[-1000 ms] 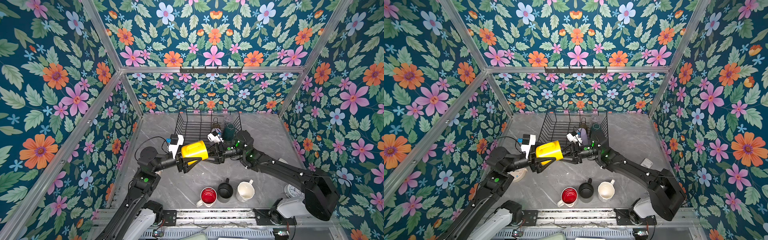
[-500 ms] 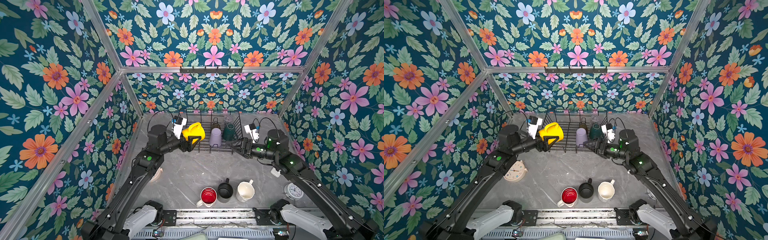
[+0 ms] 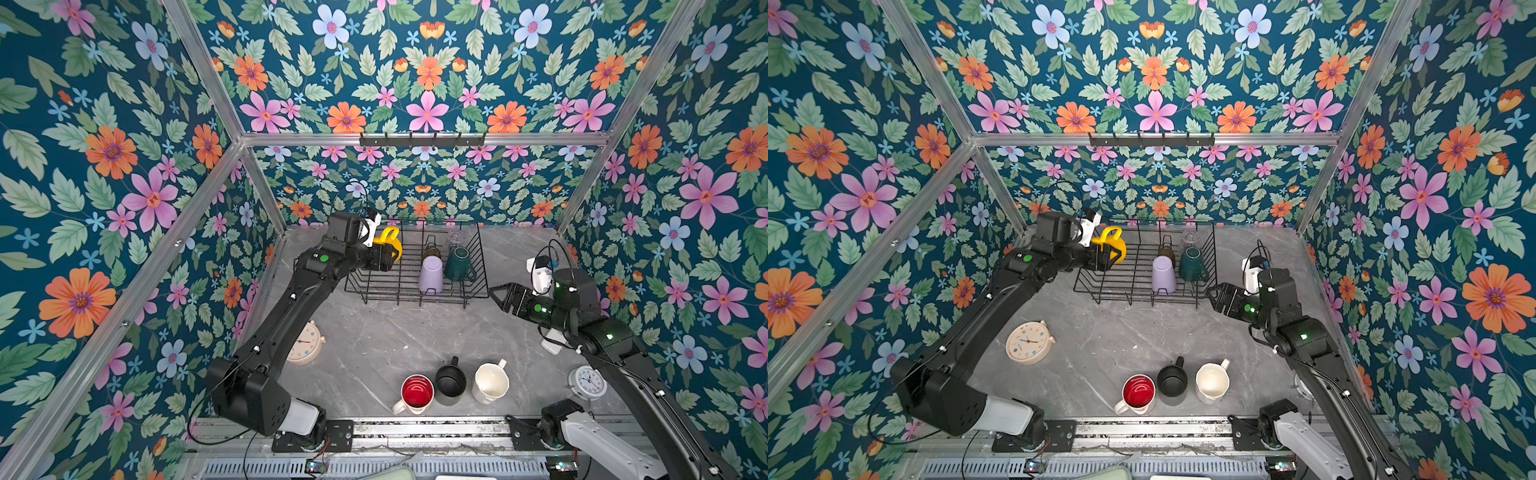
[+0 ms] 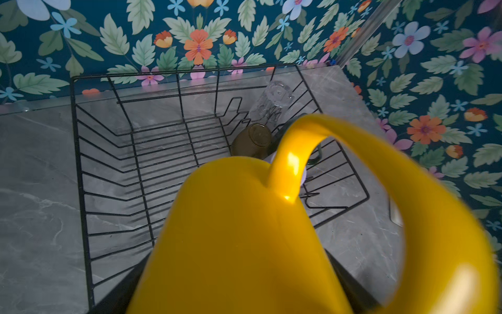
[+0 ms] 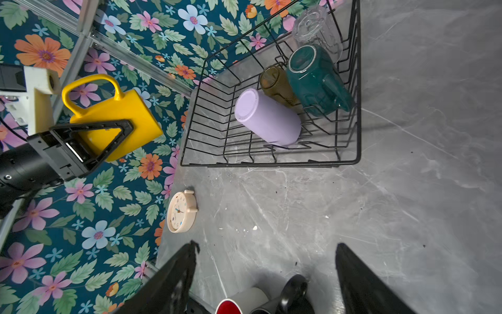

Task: Load the cups into the dish rack
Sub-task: 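Open the right gripper and withdraw it while the left carries the yellow mug, then lower the yellow mug upright into the rack's far corner with the left gripper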

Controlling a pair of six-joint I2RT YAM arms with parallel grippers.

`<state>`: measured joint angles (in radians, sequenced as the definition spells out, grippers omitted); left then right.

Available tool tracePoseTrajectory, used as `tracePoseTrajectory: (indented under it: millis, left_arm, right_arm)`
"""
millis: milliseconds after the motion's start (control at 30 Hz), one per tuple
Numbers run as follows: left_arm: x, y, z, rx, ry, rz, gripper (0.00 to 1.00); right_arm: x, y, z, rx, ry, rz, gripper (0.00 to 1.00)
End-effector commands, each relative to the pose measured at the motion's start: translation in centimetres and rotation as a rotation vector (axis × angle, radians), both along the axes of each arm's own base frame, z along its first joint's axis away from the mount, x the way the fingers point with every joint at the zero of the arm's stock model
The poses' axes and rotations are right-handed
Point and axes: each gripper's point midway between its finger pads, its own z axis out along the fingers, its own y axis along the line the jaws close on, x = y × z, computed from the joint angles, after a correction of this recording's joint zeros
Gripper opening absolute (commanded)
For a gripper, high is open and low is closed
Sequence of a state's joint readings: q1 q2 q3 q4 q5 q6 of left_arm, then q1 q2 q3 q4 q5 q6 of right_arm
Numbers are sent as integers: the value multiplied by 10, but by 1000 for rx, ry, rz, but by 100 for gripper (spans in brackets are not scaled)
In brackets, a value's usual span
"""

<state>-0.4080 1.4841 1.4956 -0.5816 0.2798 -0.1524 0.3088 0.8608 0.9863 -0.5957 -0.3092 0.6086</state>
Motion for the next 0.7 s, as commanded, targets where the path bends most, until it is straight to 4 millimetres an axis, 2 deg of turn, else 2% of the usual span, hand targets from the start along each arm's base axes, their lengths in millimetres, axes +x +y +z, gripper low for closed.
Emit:
tracePoseTrajectory:
  millis: [0,267,400,667]
  left_arm:
    - [17,10,-9,98,17,54,0]
    - [73,13,-42,254,68,135,0]
    - [99,13,-65,322,85,166,0]
    - [139,15,-103,400,116,226,0]
  right_arm:
    - [-3,0,-2,-10,-3,31,79]
    - [-16,3,-18,-7,40,67,78]
    - [-26,3,-22,10,59,74,78]
    - [-48,-6,-24,-5,67,70,78]
